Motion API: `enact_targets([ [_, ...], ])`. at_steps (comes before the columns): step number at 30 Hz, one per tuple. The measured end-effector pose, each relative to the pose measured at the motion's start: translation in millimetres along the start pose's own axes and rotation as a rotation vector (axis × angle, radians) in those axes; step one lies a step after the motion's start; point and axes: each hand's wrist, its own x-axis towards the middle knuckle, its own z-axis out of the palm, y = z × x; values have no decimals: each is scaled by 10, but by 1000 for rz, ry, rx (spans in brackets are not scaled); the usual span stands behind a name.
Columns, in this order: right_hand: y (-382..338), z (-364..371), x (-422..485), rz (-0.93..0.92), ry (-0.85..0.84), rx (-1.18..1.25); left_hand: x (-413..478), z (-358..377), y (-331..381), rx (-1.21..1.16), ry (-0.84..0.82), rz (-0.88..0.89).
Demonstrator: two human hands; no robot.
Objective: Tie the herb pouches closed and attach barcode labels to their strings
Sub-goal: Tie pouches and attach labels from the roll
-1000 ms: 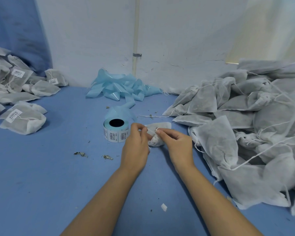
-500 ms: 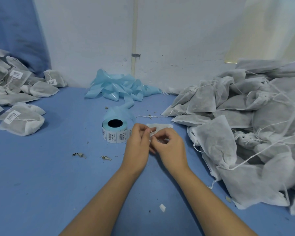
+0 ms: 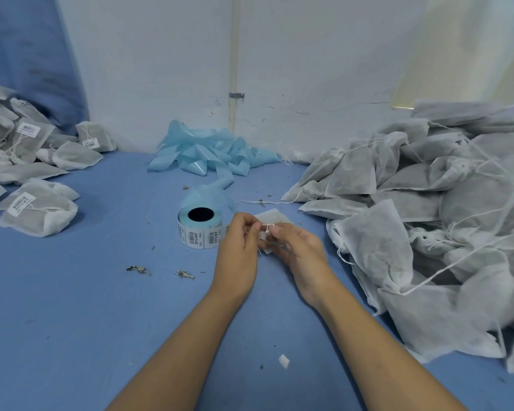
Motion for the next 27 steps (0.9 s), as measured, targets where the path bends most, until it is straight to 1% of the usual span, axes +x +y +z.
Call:
enact_targets([
  [5, 3, -13, 16, 20, 41, 91, -4, -4, -9, 95, -30, 16],
  [8, -1, -48, 40, 48, 100, 197, -15, -1, -10, 169, -56, 32],
  [13, -16, -94, 71, 94, 170, 349, -22, 2, -2, 218, -53, 49],
  [23, -19, -122, 75, 101, 185, 423, -2, 11, -48, 259, -22, 16],
  [27, -21, -129, 70, 112, 134, 435, 10, -5, -68, 278, -23, -24],
])
